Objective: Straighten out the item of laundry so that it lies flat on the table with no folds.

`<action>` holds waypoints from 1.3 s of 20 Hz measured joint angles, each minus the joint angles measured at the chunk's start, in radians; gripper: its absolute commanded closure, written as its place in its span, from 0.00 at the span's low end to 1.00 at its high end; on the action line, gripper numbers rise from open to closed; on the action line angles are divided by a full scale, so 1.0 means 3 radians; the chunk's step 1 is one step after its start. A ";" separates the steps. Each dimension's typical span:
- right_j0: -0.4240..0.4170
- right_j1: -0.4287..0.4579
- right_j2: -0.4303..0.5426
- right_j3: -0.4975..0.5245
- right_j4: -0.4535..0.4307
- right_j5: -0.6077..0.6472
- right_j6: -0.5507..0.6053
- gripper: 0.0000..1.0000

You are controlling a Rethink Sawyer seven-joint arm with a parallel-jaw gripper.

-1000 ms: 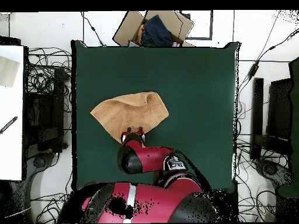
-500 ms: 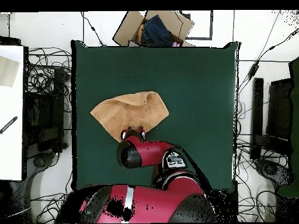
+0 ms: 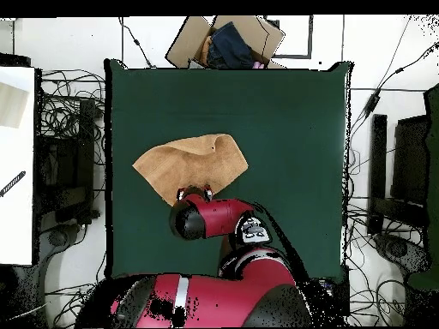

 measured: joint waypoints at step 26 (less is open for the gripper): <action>0.0043 0.0079 0.0147 -0.0710 0.0002 0.1603 0.0000 0.00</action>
